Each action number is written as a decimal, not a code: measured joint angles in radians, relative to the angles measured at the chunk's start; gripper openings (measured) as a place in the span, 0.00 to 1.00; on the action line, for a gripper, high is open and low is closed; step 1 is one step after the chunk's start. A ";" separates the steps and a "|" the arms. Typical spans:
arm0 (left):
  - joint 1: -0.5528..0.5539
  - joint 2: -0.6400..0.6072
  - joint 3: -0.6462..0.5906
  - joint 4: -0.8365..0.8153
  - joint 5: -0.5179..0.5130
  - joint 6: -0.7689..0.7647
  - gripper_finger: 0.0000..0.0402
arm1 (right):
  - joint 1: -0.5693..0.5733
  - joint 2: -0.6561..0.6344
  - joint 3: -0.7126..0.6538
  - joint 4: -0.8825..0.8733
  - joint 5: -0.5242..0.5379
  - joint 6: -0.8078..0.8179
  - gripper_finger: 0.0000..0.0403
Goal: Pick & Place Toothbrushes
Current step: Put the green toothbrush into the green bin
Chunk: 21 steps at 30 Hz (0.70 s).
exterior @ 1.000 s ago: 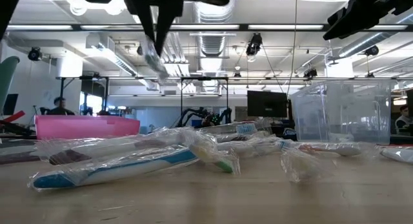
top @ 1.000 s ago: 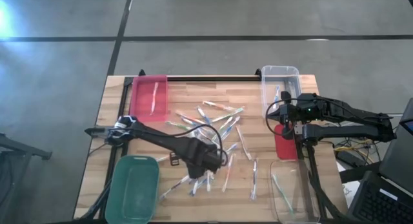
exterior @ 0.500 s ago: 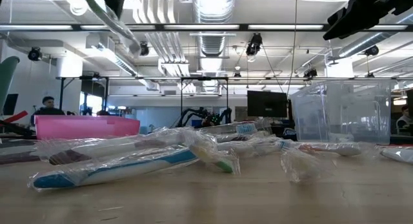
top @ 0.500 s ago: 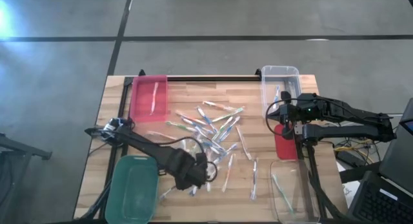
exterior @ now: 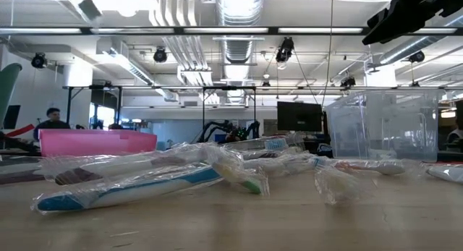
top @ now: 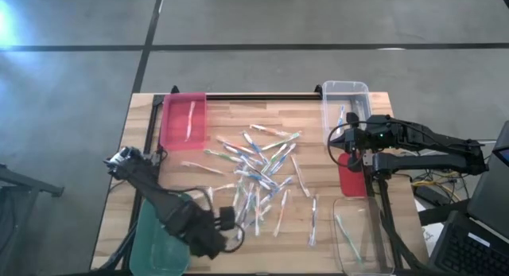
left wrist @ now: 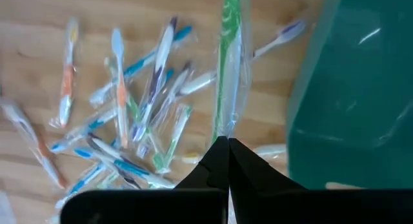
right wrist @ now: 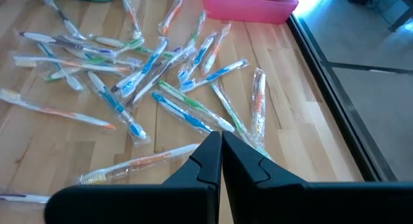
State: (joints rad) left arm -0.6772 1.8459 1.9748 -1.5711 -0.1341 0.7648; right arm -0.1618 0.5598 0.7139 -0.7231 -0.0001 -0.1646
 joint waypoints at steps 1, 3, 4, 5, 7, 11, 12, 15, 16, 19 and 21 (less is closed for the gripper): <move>-0.017 -0.008 0.000 0.000 0.002 -0.012 0.00 | 0.000 0.000 0.000 0.000 0.000 0.000 0.02; -0.052 -0.022 -0.001 0.000 0.006 -0.043 0.00 | 0.000 0.000 0.000 0.000 0.000 0.000 0.02; -0.069 -0.028 -0.002 0.000 0.006 -0.060 0.00 | 0.000 0.000 0.000 0.000 0.000 0.000 0.02; -0.088 -0.034 -0.008 0.001 0.007 -0.079 0.00 | 0.000 0.000 0.000 0.000 0.000 0.000 0.02; -0.122 -0.043 -0.025 0.000 0.008 -0.108 0.00 | 0.000 0.000 0.000 0.000 0.000 0.000 0.02; -0.187 -0.075 -0.095 0.000 0.005 -0.181 0.00 | 0.000 0.000 0.000 0.000 0.000 0.000 0.02; -0.203 -0.085 -0.117 0.002 0.005 -0.207 0.00 | 0.000 0.000 0.000 0.000 0.000 0.000 0.02; -0.243 -0.116 -0.191 0.000 0.005 -0.289 0.00 | 0.000 0.000 0.000 0.000 0.000 0.000 0.02; -0.257 -0.128 -0.217 0.001 0.004 -0.319 0.00 | 0.000 0.000 0.000 0.000 0.000 0.000 0.02; -0.286 -0.152 -0.297 0.003 0.003 -0.398 0.00 | 0.000 0.000 0.000 0.000 0.000 0.000 0.02; -0.301 -0.169 -0.355 0.011 0.005 -0.442 0.00 | 0.000 0.000 0.000 0.000 0.000 0.000 0.02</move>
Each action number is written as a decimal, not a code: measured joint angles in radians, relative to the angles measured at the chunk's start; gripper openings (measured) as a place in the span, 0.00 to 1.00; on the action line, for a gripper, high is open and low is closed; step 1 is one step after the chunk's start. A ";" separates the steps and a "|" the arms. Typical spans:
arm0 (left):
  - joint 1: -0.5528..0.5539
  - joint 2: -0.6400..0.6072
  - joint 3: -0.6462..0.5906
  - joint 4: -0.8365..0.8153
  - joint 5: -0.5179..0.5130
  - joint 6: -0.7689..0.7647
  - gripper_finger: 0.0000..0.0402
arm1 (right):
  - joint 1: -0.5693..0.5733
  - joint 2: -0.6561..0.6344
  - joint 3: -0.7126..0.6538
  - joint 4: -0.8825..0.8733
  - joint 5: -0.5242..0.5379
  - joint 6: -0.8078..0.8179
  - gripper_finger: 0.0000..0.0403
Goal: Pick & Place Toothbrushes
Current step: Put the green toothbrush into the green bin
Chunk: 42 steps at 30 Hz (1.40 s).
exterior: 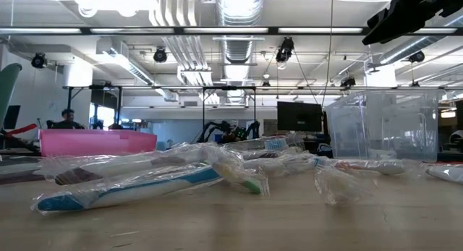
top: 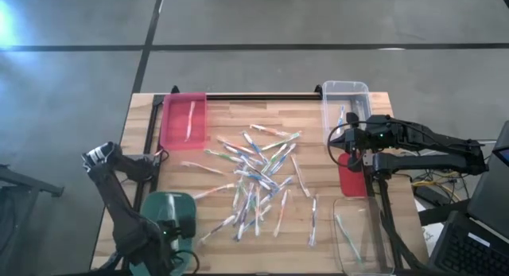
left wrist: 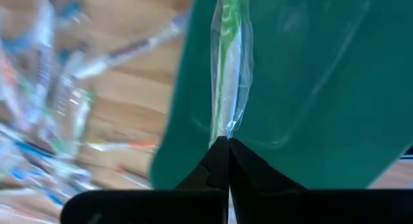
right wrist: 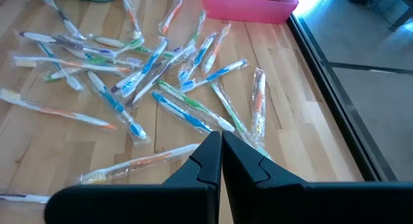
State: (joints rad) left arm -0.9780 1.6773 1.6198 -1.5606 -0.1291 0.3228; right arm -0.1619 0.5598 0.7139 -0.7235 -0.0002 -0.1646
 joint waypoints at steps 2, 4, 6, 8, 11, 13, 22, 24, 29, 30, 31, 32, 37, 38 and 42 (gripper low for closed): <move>-0.006 -0.014 -0.052 0.008 0.005 -0.035 0.00 | 0.000 0.000 0.000 0.000 0.000 0.000 0.02; -0.008 -0.021 -0.100 0.009 0.021 -0.065 0.00 | 0.000 0.000 0.000 0.000 0.000 0.000 0.02; -0.008 -0.027 -0.146 0.018 0.040 -0.072 0.00 | 0.000 0.000 0.000 0.000 0.000 0.000 0.02; -0.008 -0.032 -0.191 0.051 0.053 -0.073 0.00 | 0.000 0.000 0.000 0.000 0.000 0.000 0.02; -0.008 -0.032 -0.250 0.125 0.092 -0.064 0.00 | 0.000 0.000 0.000 0.000 0.000 0.000 0.02; -0.008 -0.032 -0.285 0.187 0.116 -0.054 0.00 | 0.000 0.000 0.000 0.000 0.000 0.000 0.02; -0.007 -0.032 -0.389 0.314 0.163 -0.039 0.00 | 0.000 0.000 0.000 0.000 0.000 0.000 0.02; -0.007 -0.032 -0.404 0.341 0.167 -0.040 0.00 | 0.000 0.000 0.000 0.000 0.000 0.000 0.02; -0.008 -0.032 -0.432 0.426 0.172 -0.039 0.01 | 0.000 0.000 0.000 0.000 0.000 0.000 0.02; -0.008 -0.032 -0.437 0.440 0.172 -0.039 0.02 | 0.000 0.000 0.000 0.000 0.000 0.000 0.02; -0.008 -0.031 -0.442 0.450 0.172 -0.039 0.02 | 0.000 0.000 0.000 0.000 0.000 0.000 0.02; -0.008 -0.031 -0.447 0.460 0.172 -0.039 0.02 | 0.000 0.000 0.000 0.000 0.000 0.000 0.02; -0.007 -0.031 -0.461 0.477 0.171 -0.039 0.03 | 0.000 0.000 0.000 0.000 0.000 0.000 0.02; -0.007 -0.031 -0.461 0.478 0.171 -0.039 0.03 | 0.000 0.000 0.000 0.000 0.000 0.000 0.02; -0.007 -0.031 -0.461 0.480 0.171 -0.039 0.03 | 0.000 0.000 0.000 0.000 0.000 0.000 0.02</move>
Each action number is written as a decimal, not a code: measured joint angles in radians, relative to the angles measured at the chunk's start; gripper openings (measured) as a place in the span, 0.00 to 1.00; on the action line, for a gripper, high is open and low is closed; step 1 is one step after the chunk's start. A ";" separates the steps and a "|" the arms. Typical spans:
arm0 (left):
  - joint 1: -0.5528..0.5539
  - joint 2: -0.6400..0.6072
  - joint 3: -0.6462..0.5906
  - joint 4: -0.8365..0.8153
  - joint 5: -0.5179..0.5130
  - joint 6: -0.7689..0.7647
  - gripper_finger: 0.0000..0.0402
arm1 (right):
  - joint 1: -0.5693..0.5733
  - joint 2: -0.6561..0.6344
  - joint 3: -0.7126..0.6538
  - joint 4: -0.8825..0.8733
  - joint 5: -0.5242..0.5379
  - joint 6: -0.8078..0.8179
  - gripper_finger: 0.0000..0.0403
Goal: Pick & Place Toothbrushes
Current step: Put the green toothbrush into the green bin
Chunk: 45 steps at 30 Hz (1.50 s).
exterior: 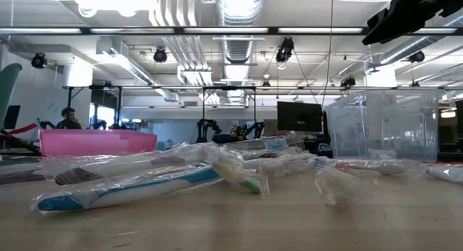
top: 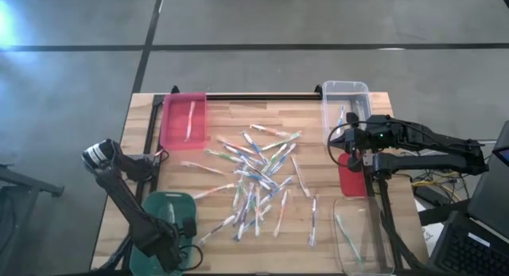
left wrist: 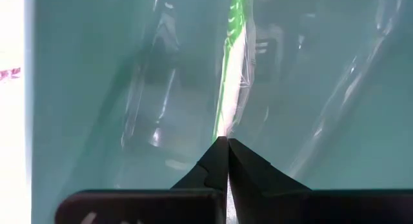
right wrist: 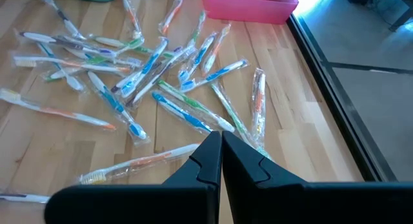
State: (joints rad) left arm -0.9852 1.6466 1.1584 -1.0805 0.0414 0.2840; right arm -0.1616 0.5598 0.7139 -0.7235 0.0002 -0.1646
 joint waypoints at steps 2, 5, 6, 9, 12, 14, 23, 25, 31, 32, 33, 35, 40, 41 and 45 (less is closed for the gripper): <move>0.000 0.000 0.000 0.000 0.000 0.000 0.03 | 0.000 0.000 0.000 0.000 0.000 0.000 0.02; 0.002 0.000 0.000 0.003 -0.001 0.000 0.03 | 0.000 0.000 0.000 0.000 0.000 0.000 0.02; 0.002 0.000 0.000 0.007 -0.001 0.000 0.03 | 0.000 0.000 0.000 0.000 0.000 0.000 0.02; 0.002 0.000 0.000 0.009 -0.001 -0.006 0.03 | 0.000 0.000 0.000 0.000 0.000 0.000 0.02; 0.002 0.000 0.000 0.012 -0.001 -0.006 0.03 | 0.000 0.000 0.000 0.000 0.000 0.000 0.02; 0.002 0.000 0.000 0.015 -0.002 -0.006 0.03 | 0.000 0.000 0.000 0.000 0.000 0.000 0.02; 0.001 0.000 0.000 0.037 -0.012 0.020 0.03 | 0.000 0.000 0.000 0.000 0.000 0.000 0.02; 0.001 0.000 0.000 0.037 -0.028 0.010 0.03 | 0.000 0.000 0.000 0.000 0.000 0.000 0.02; 0.001 0.000 0.000 0.038 -0.048 -0.070 0.03 | 0.000 0.000 0.000 0.000 0.000 0.000 0.02; 0.001 0.000 0.001 0.037 -0.051 -0.072 0.03 | 0.000 0.000 0.000 0.000 0.000 0.000 0.02; 0.001 0.000 0.001 0.037 -0.051 -0.074 0.03 | 0.000 0.000 0.000 0.000 0.000 0.000 0.02; -0.003 0.000 0.000 0.037 -0.051 -0.071 0.03 | 0.000 0.000 0.000 0.000 0.000 0.000 0.02; -0.005 0.000 0.000 0.037 -0.062 -0.062 0.07 | 0.000 0.000 0.000 0.000 0.000 0.000 0.02; -0.005 0.000 0.000 0.036 -0.063 -0.061 0.08 | 0.000 0.000 0.000 0.000 0.000 0.000 0.02; -0.005 0.000 0.000 0.034 -0.066 -0.081 0.12 | 0.000 0.000 0.000 0.000 0.000 0.000 0.02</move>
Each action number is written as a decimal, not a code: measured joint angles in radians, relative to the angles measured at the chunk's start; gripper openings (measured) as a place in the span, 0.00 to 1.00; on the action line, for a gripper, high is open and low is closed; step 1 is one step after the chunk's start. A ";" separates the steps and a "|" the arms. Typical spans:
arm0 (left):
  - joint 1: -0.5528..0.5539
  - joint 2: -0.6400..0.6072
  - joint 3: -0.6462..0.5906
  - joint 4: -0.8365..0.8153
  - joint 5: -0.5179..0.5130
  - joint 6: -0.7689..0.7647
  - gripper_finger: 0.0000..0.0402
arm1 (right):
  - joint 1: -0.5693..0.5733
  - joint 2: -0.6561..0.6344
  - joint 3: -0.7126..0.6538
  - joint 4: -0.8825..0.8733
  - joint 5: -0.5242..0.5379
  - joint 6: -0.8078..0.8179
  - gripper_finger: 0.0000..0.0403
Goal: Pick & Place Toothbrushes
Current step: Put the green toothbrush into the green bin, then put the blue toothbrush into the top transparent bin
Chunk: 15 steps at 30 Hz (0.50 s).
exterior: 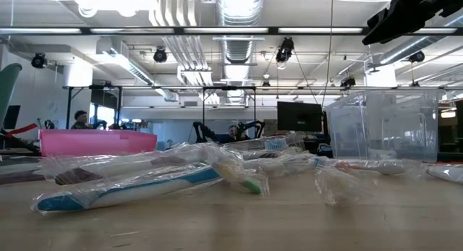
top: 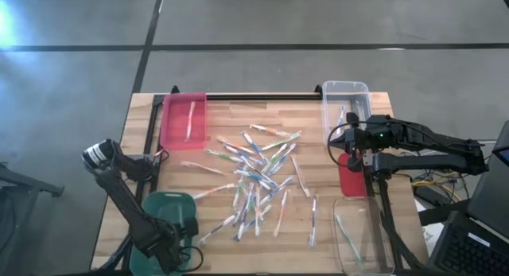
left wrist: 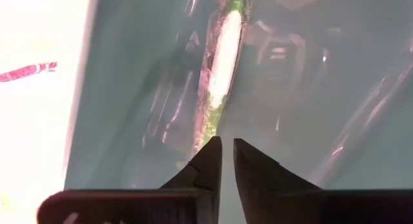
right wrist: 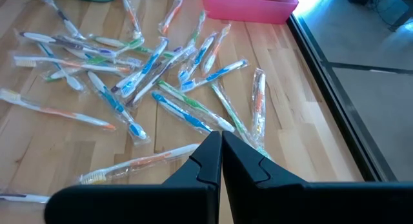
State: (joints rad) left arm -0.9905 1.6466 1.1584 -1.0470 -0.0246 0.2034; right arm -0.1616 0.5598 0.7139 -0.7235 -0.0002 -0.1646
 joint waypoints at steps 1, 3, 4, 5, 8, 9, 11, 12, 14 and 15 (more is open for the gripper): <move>0.000 0.000 0.000 0.000 0.000 -0.013 0.13 | 0.000 0.000 0.000 0.000 0.000 0.000 0.02; 0.000 0.000 0.000 0.001 -0.001 -0.020 0.13 | 0.000 0.000 0.000 0.000 0.000 0.000 0.02; 0.000 0.000 0.000 0.002 -0.002 -0.023 0.13 | 0.000 0.000 0.000 0.000 0.000 0.000 0.02; 0.000 0.000 0.000 0.003 -0.003 -0.031 0.13 | 0.000 0.000 0.000 0.000 0.000 0.000 0.02; 0.000 0.000 0.000 0.003 -0.003 -0.041 0.13 | 0.000 0.000 0.000 0.000 0.000 0.000 0.02; 0.001 0.000 0.002 0.002 -0.004 -0.041 0.13 | 0.000 0.000 0.000 0.000 0.000 0.000 0.02; 0.001 0.000 0.011 0.002 -0.022 -0.042 0.13 | 0.000 0.000 0.000 0.000 0.000 0.000 0.02; 0.001 0.000 0.018 -0.001 -0.040 -0.042 0.13 | 0.000 0.000 0.000 0.000 0.000 0.000 0.02; 0.001 0.000 0.042 -0.014 -0.079 -0.046 0.13 | 0.000 0.000 0.000 0.000 0.000 0.000 0.02; 0.001 0.000 0.058 -0.027 -0.095 -0.047 0.13 | 0.000 0.000 0.000 0.000 0.000 0.000 0.02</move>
State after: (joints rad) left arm -0.9893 1.6466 1.2168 -1.0736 -0.1199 0.1561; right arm -0.1619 0.5598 0.7140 -0.7235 0.0001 -0.1646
